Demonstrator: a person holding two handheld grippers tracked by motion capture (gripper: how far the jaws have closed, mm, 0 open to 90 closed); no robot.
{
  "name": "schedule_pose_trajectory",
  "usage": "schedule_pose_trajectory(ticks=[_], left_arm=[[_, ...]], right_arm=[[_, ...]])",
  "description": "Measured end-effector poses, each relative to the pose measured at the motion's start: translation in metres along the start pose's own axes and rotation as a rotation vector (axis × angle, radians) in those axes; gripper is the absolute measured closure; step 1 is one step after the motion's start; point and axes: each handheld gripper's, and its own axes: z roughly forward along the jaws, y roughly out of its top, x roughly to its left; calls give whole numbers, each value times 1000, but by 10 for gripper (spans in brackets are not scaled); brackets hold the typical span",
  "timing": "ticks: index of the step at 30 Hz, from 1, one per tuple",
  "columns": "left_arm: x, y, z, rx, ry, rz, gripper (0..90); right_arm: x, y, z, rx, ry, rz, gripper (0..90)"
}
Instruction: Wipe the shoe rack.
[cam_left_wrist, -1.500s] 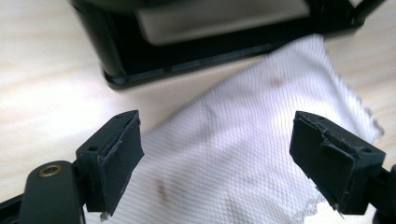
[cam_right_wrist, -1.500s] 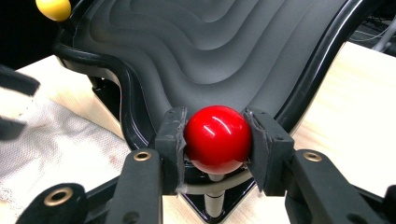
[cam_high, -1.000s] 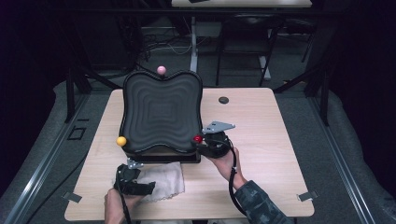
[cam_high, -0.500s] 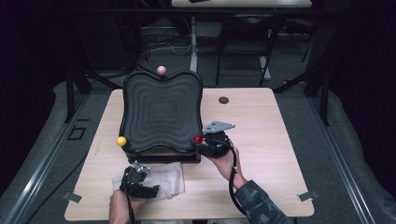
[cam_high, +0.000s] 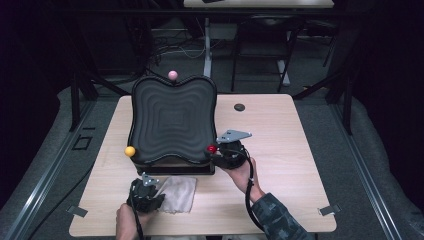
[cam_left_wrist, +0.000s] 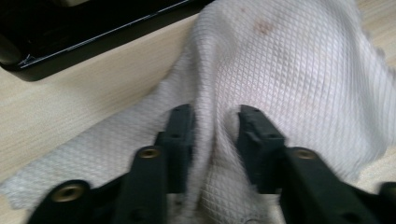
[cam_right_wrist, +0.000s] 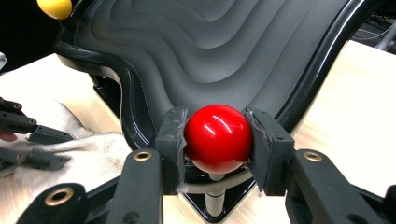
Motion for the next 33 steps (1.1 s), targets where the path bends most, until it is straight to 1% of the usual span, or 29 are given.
schedule_pose_trajectory(ticks=[3, 5, 6, 8, 10, 11, 12, 13, 14, 15, 16, 17, 18, 22, 24, 30, 33], left_arm=[[2, 0, 0, -4, -6, 2, 788], [4, 0, 0, -3, -19, 3, 825], [5, 1, 0, -3, -26, -3, 831], [8, 1, -1, -5, -41, -1, 839], [9, 1, -5, -20, -48, -6, 843], [9, 2, -7, -26, -49, -1, 844], [10, 2, -11, -36, -52, -1, 845], [11, 2, -13, -45, -55, 0, 845], [11, 3, -17, -66, -59, -7, 845], [11, 3, -20, -79, -66, -11, 845], [12, 3, -24, -88, -65, -3, 845], [11, 2, -26, -97, -64, -2, 845], [11, 2, -29, -109, -62, 2, 845], [12, 3, -38, -140, -60, 10, 844], [13, 4, -42, -162, -62, 1, 844], [10, 6, -54, -206, -87, 6, 843], [8, 8, -59, -227, -93, 11, 843]], right_arm=[[0, 0, 0, -1, 5, -5, 600], [-1, 0, 0, 0, 6, -9, 600], [-1, 0, 0, -1, 9, -10, 600], [-2, 0, 0, -2, 12, -14, 600], [-2, 0, 0, -3, 15, -15, 600], [-2, 0, 0, -3, 16, -15, 600], [-2, 0, 0, -3, 16, -16, 600], [-2, 0, 0, 1, 4, -15, 600], [-2, 0, 0, -4, 16, -13, 600], [-2, 0, 0, 4, -3, -16, 600], [-2, 0, 0, 2, 0, -16, 600], [-2, -1, 0, -5, 18, -13, 600], [-2, -1, 0, -8, 26, -13, 600], [-2, -1, 0, -4, 17, -13, 600], [-2, -1, 0, -6, 20, -13, 600], [-2, -1, 0, -8, 17, -16, 600], [-2, -1, 0, -8, 18, -17, 600]])
